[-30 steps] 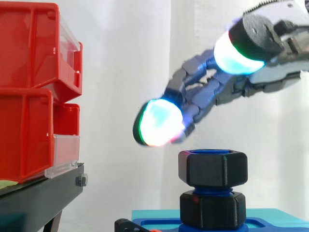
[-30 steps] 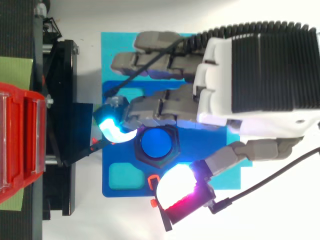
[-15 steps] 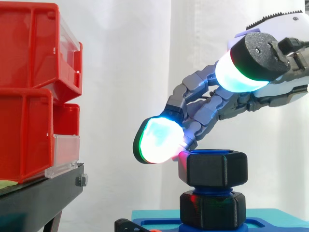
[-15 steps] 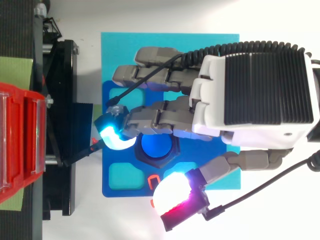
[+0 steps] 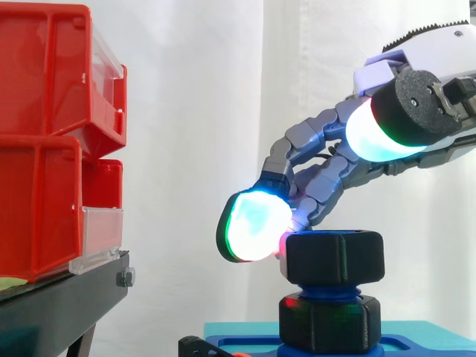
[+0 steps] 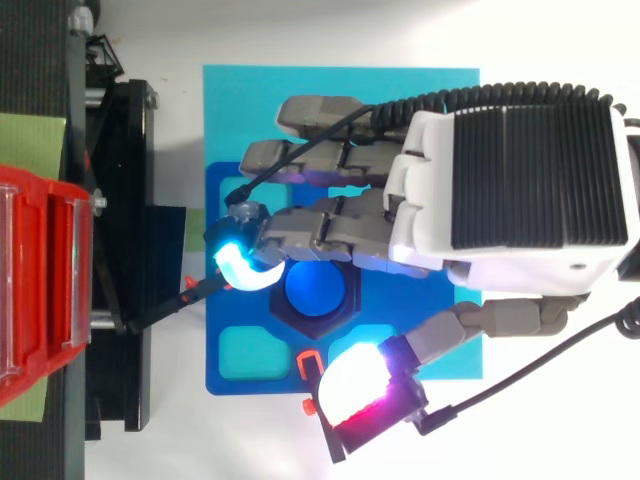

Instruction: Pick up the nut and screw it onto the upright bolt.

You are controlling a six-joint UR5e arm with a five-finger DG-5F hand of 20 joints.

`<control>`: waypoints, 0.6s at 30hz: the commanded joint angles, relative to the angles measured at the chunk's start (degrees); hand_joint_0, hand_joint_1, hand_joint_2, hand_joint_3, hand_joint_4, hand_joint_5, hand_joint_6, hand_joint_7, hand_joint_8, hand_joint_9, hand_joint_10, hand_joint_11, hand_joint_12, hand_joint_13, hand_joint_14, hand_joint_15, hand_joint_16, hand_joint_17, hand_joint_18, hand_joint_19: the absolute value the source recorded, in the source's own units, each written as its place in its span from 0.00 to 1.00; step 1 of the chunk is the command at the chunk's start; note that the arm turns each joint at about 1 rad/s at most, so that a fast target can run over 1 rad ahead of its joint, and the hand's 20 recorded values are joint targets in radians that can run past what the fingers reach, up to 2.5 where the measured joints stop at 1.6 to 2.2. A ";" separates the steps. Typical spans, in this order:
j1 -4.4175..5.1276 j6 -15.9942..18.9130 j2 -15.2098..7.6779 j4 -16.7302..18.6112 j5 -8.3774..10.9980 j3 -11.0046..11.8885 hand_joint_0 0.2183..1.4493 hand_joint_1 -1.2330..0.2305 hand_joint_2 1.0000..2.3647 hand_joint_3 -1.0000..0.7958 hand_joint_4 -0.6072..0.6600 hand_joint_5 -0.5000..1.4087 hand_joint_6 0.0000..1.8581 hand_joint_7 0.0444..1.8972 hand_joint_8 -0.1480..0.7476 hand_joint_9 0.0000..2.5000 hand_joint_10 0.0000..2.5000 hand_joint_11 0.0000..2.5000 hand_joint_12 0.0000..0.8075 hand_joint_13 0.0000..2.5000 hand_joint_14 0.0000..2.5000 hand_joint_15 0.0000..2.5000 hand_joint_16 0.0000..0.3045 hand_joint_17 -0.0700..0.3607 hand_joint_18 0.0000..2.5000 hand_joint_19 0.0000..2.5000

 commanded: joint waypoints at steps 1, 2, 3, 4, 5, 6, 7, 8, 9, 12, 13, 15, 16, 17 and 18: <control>-0.20 0.08 0.00 -0.17 -0.16 -0.03 0.23 0.62 0.00 0.28 0.66 0.21 0.27 0.52 0.43 0.22 0.00 0.00 0.33 0.10 0.00 0.00 0.09 0.31 0.00 0.00; -0.29 0.08 0.00 -0.17 -0.25 -0.03 0.23 0.62 0.00 0.28 0.66 0.21 0.27 0.52 0.43 0.22 0.00 0.00 0.32 0.10 0.00 0.00 0.09 0.31 0.00 0.00; -0.47 0.08 0.00 -0.17 -0.95 0.06 0.23 0.62 0.00 0.28 0.66 0.21 0.27 0.53 0.43 0.22 0.00 0.00 0.32 0.10 0.00 0.00 0.09 0.31 0.00 0.00; -0.56 0.08 0.00 -0.17 -1.31 0.06 0.23 0.61 0.00 0.28 0.65 0.21 0.27 0.55 0.44 0.23 0.00 0.00 0.32 0.11 0.00 0.00 0.09 0.30 0.00 0.00; -0.56 0.08 0.00 -0.17 -1.39 -0.03 0.23 0.61 0.00 0.28 0.65 0.21 0.27 0.56 0.44 0.23 0.00 0.00 0.32 0.11 0.00 0.00 0.09 0.30 0.00 0.00; -0.64 0.08 0.00 -0.17 -1.39 -0.03 0.23 0.61 0.00 0.28 0.64 0.22 0.27 0.59 0.44 0.23 0.00 0.00 0.31 0.11 0.00 0.00 0.09 0.30 0.00 0.00; -0.73 0.08 -0.08 -0.17 -1.39 -0.03 0.23 0.61 0.00 0.28 0.64 0.22 0.27 0.63 0.44 0.23 0.00 0.00 0.31 0.11 0.00 0.00 0.09 0.30 0.00 0.00; -0.91 -0.01 0.00 -0.17 -1.57 -0.03 0.23 0.61 0.00 0.28 0.63 0.22 0.27 0.65 0.45 0.24 0.00 0.00 0.31 0.11 0.00 0.00 0.08 0.30 0.00 0.00; -1.00 -0.01 0.00 -0.17 -1.66 -0.03 0.23 0.61 0.00 0.28 0.61 0.23 0.27 0.69 0.45 0.25 0.00 0.00 0.31 0.12 0.00 0.00 0.08 0.29 0.00 0.00; -1.35 -0.01 0.00 -0.17 -2.10 -0.03 0.24 0.60 0.00 0.28 0.61 0.23 0.27 0.75 0.46 0.26 0.00 0.00 0.31 0.12 0.00 0.00 0.08 0.29 0.00 0.00; -1.70 -0.01 0.00 -0.17 -2.54 0.06 0.24 0.60 0.00 0.28 0.61 0.23 0.27 0.77 0.47 0.27 0.00 0.00 0.31 0.13 0.00 0.00 0.08 0.29 0.00 0.00; -1.87 -0.01 0.00 -0.17 -2.89 0.06 0.24 0.59 0.00 0.28 0.62 0.24 0.28 0.78 0.47 0.29 0.00 0.00 0.31 0.14 0.00 0.00 0.07 0.28 0.00 0.00; -2.14 -0.01 0.00 -0.17 -3.06 0.06 0.24 0.59 0.00 0.28 0.62 0.24 0.28 0.78 0.47 0.29 0.00 0.00 0.30 0.15 0.00 0.00 0.07 0.28 0.00 0.00; -2.49 -0.01 0.00 -0.17 -3.33 0.06 0.24 0.59 0.00 0.28 0.62 0.24 0.28 0.78 0.47 0.29 0.00 0.00 0.30 0.15 0.00 0.00 0.07 0.28 0.00 0.00; -2.58 -0.01 0.00 -0.17 -3.41 0.06 0.24 0.59 0.00 0.28 0.62 0.24 0.28 0.78 0.47 0.29 0.00 0.00 0.30 0.15 0.00 0.00 0.07 0.28 0.00 0.00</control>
